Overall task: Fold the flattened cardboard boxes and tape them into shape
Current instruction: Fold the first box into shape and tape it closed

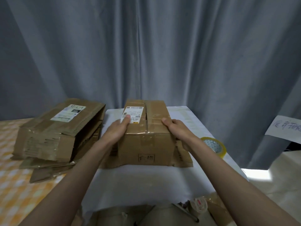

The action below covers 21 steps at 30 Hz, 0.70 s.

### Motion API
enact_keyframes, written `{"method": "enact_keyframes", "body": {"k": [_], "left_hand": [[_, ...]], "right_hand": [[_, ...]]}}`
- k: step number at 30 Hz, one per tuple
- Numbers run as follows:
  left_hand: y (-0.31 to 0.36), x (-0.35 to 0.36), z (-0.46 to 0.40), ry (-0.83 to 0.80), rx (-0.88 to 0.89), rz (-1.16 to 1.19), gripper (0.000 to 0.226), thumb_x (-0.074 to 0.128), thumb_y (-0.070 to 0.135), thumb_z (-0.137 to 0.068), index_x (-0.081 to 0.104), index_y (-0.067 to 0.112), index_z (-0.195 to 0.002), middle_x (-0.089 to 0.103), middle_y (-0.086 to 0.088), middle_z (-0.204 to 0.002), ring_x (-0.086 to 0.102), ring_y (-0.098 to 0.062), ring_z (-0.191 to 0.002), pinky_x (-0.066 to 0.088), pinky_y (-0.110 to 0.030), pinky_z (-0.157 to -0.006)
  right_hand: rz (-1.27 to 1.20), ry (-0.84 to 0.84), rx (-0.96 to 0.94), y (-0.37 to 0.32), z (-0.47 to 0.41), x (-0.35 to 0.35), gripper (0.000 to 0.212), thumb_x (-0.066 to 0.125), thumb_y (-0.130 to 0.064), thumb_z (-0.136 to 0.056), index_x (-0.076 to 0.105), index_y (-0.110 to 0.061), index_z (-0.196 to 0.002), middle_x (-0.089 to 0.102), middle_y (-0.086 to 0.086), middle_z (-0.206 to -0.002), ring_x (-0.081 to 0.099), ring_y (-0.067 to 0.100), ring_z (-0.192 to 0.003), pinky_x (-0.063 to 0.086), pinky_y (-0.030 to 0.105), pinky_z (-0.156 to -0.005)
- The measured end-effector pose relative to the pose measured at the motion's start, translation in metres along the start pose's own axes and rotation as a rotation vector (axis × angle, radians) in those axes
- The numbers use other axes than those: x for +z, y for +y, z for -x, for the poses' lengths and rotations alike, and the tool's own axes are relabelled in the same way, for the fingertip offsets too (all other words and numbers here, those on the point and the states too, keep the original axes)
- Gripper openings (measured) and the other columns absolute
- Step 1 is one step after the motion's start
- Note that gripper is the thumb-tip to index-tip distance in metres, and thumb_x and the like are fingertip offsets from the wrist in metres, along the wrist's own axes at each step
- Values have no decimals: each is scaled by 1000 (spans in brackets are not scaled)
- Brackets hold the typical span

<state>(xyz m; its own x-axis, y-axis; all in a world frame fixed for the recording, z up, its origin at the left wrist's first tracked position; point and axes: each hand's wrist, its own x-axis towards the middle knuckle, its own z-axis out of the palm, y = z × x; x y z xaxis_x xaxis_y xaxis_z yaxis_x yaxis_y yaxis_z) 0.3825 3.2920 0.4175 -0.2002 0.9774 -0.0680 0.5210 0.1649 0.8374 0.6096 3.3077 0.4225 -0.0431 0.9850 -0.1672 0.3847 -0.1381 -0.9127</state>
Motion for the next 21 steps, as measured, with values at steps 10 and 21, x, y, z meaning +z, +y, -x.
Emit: {"method": "enact_keyframes", "body": {"k": [10,21], "left_hand": [[19,-44,28,74,218,151,65,75,26,-84,46,26,-142,57,3,-130,55,12,-89,39,-8,-67],[55,-52,48,97,395,418,61,80,15,-80,48,20,-131,67,-1,-116,68,-1,-92,56,-18,-72]], "right_hand": [[-229,-17,-194,-13,25,-6,57,63,-32,-93,42,-43,-144,56,-6,-136,61,9,-113,48,25,-93],[-373,144,-466,-27,36,-26,59,62,0,-84,54,-37,-128,64,-20,-113,63,0,-102,54,17,-74]]}}
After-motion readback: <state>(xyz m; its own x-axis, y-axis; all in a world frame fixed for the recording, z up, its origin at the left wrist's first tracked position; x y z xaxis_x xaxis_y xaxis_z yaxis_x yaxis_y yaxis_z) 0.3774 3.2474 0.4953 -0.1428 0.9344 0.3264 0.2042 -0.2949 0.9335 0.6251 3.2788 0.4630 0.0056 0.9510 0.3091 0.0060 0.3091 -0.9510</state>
